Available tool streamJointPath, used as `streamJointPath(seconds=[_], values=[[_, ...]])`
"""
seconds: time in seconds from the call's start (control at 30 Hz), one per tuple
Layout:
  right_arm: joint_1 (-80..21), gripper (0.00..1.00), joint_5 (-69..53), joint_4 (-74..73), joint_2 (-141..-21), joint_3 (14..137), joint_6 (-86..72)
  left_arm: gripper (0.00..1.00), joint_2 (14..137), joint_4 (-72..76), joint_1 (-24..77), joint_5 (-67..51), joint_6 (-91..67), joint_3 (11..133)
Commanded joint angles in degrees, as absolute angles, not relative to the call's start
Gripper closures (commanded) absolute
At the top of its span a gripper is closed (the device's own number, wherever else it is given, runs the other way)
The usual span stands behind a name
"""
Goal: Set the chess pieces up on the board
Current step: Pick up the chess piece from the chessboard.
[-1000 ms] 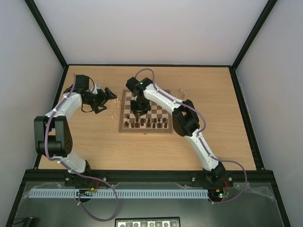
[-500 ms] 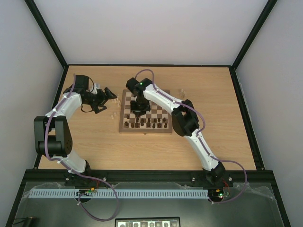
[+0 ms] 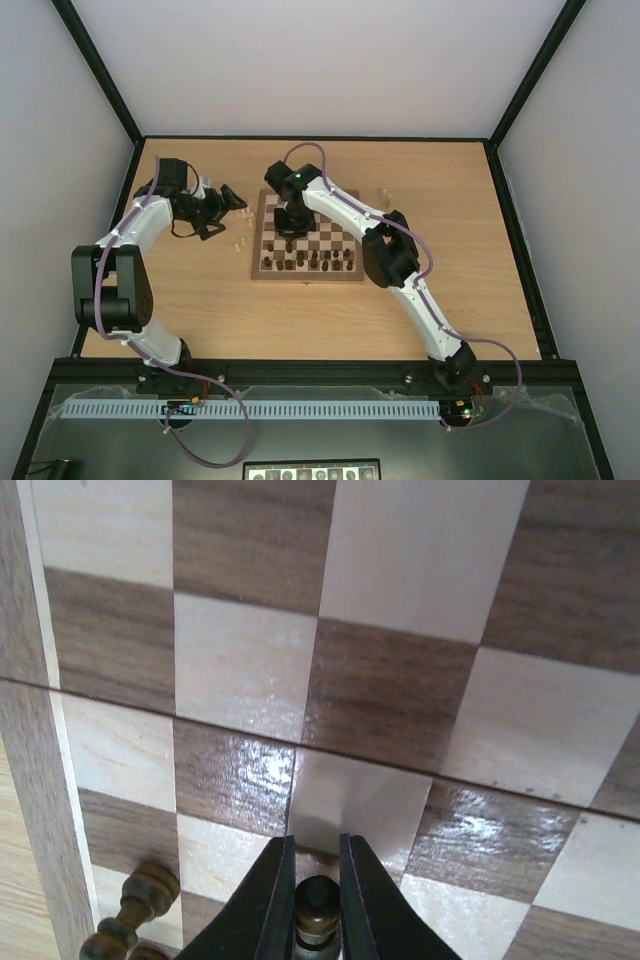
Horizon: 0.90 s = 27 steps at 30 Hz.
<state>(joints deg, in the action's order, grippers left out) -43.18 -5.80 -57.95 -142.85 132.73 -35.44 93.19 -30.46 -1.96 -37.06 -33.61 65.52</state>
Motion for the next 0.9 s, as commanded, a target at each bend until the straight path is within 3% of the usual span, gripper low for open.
streamJointPath(seconds=[0.0,0.3,0.6,0.87], values=[[-42.3,0.91,-3.2,-57.3,-143.0,134.7,-36.0,0.01,92.9,-30.9,-2.4,-37.6,-33.2,65.2],[-42.2,0.92,2.3,-54.8,-141.8,134.5,-34.6,0.01,93.1,-30.7,-2.4,-37.3,-33.0,65.4],[-39.6,0.93,-2.5,-53.8,-142.3,134.4,-35.4,0.03,94.9,-31.9,3.8,-37.8,-30.2,71.6],[-38.3,0.94,-6.1,-52.3,-142.8,134.2,-35.1,0.32,94.7,-34.9,11.0,-28.4,-26.7,75.4]])
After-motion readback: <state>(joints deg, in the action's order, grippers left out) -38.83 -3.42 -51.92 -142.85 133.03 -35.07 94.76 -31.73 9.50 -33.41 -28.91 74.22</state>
